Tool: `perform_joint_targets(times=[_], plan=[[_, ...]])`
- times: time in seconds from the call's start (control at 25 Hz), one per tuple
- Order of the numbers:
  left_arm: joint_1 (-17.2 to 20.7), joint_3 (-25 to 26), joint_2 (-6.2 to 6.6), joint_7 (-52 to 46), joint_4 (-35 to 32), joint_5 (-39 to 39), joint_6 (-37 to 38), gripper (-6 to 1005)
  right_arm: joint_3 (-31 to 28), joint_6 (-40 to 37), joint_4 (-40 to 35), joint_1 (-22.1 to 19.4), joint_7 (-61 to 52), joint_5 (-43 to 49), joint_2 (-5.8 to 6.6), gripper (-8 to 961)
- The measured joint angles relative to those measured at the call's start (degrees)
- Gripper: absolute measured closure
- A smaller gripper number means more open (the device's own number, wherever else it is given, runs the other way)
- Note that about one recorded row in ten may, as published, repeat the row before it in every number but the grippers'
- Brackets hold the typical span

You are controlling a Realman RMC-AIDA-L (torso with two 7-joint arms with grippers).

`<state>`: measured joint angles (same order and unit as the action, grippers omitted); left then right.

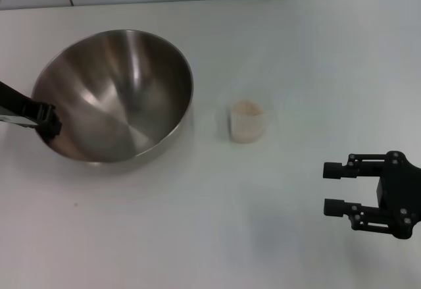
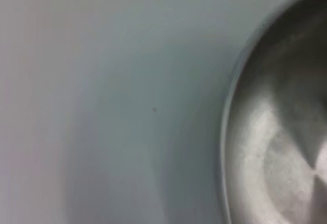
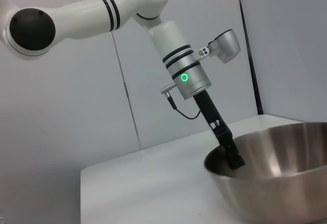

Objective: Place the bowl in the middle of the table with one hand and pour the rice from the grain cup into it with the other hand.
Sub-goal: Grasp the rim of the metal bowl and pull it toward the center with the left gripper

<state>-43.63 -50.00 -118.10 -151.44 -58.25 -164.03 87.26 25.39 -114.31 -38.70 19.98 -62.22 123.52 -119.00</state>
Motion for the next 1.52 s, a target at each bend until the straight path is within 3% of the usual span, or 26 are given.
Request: perform_joint_targets(times=[0.28, 0.32, 0.48, 1.12, 1.24, 1.52], plan=[[0.21, -2.99, -0.09, 2.96, -0.35, 0.04, 0.03, 875, 0.01, 0.31, -0.08, 0.32, 0.0, -0.12, 0.02, 400], [0.52, -6.27, -0.13, 4.07, -0.62, 0.19, -0.07, 882, 0.01, 0.43, -0.08, 0.32, 0.0, -0.35, 0.05, 400], [0.46, -9.13, -0.16, 3.93, -0.55, 0.13, -0.22, 908, 0.01, 0.47, -0.14, 0.32, -0.01, -0.56, 0.07, 400], [-1.62, -10.28, -0.46, 4.17, -3.21, 4.65, 2.99, 908, 0.01, 0.91, -0.15, 0.44, 0.04, -0.57, 0.09, 401], [-1.99, -10.79, -0.54, 4.1, -3.79, 4.81, 3.32, 967, 0.01, 1.17, -0.14, 0.49, 0.05, -0.57, 0.09, 401], [-4.34, -12.43, -0.7, 4.05, -5.13, 6.1, 3.86, 989, 0.0, 1.29, 0.16, 0.69, 0.08, -0.57, 0.09, 400]])
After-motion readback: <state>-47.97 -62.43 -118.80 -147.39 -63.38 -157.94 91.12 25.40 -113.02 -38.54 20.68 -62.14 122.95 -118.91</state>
